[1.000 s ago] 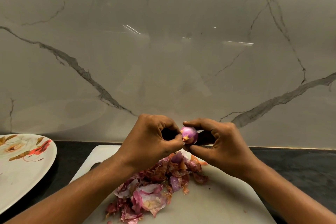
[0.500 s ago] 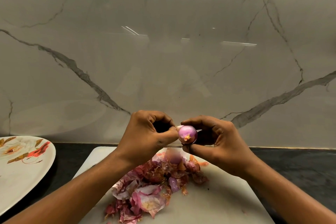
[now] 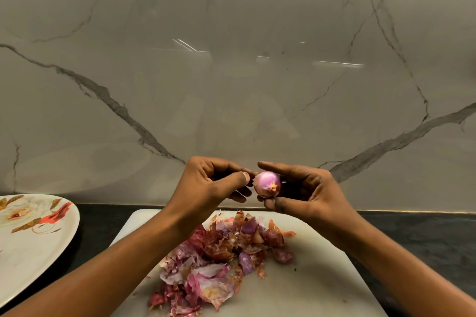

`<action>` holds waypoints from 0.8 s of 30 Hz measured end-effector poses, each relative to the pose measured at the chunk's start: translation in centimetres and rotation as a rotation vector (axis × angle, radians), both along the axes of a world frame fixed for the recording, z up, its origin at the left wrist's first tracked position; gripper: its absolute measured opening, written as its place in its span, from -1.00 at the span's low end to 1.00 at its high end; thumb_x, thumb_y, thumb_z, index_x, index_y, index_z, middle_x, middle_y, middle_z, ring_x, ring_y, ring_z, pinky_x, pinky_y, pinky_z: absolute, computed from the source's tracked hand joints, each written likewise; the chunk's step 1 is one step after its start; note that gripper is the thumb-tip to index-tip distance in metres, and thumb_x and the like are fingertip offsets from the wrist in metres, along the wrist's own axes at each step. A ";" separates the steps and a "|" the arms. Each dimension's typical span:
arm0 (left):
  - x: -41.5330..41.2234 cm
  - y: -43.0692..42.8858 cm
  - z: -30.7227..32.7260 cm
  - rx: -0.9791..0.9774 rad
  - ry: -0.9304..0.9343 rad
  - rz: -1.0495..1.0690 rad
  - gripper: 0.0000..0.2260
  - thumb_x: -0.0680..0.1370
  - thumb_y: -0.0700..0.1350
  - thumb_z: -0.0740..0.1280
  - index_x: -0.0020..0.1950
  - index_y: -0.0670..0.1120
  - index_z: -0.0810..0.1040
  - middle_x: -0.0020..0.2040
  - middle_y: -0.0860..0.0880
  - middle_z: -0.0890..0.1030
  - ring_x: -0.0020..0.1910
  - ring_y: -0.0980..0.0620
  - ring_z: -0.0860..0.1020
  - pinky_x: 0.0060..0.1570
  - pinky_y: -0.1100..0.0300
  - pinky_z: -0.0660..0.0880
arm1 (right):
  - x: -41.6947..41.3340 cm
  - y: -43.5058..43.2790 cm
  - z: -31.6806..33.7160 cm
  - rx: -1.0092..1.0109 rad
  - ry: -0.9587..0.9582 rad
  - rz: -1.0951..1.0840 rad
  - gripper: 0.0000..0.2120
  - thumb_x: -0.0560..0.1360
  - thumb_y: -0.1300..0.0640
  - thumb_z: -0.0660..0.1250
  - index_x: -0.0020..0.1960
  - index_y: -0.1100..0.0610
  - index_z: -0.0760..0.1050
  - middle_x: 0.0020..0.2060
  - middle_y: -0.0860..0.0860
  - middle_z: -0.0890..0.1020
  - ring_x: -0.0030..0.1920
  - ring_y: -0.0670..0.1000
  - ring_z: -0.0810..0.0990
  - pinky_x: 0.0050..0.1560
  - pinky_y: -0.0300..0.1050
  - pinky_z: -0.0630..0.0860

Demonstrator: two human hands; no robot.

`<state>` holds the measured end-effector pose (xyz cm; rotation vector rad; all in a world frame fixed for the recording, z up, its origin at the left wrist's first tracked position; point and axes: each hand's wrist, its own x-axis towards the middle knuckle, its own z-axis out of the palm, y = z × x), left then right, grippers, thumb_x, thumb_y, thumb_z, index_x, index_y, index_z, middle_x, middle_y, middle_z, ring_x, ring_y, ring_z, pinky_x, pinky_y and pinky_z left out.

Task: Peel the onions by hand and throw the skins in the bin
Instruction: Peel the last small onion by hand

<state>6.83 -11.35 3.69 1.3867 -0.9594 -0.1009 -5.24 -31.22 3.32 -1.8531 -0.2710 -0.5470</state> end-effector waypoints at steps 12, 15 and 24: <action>0.1 -0.3 -0.7 -0.002 -0.311 0.095 -0.91 0.51 -0.18 0.56 0.00 -0.10 0.79 -0.16 0.03 0.77 -0.18 -0.05 0.73 -0.18 0.05 0.69 | 0.0 0.2 0.1 0.005 0.030 -0.018 -0.51 0.42 0.24 0.58 0.33 0.02 0.63 0.17 0.02 0.73 0.14 0.13 0.74 0.09 -0.09 0.68; -0.2 -0.3 -0.8 0.007 -0.460 0.148 -0.94 0.53 -0.19 0.55 -0.02 -0.10 0.79 -0.17 0.08 0.75 -0.20 0.04 0.72 -0.22 0.22 0.64 | 0.1 0.4 0.1 0.011 0.035 -0.036 -0.55 0.44 0.14 0.54 0.33 0.04 0.63 0.13 0.05 0.74 0.06 0.13 0.76 0.03 -0.12 0.68; -0.4 -0.3 -0.5 0.005 -0.544 0.199 -0.90 0.54 -0.07 0.53 -0.04 -0.09 0.79 -0.18 0.11 0.74 -0.21 0.11 0.72 -0.25 0.15 0.67 | 0.1 0.3 0.0 -0.094 0.027 -0.082 -0.56 0.51 0.07 0.49 0.38 0.02 0.60 0.15 -0.05 0.75 0.11 0.08 0.76 0.16 0.02 0.69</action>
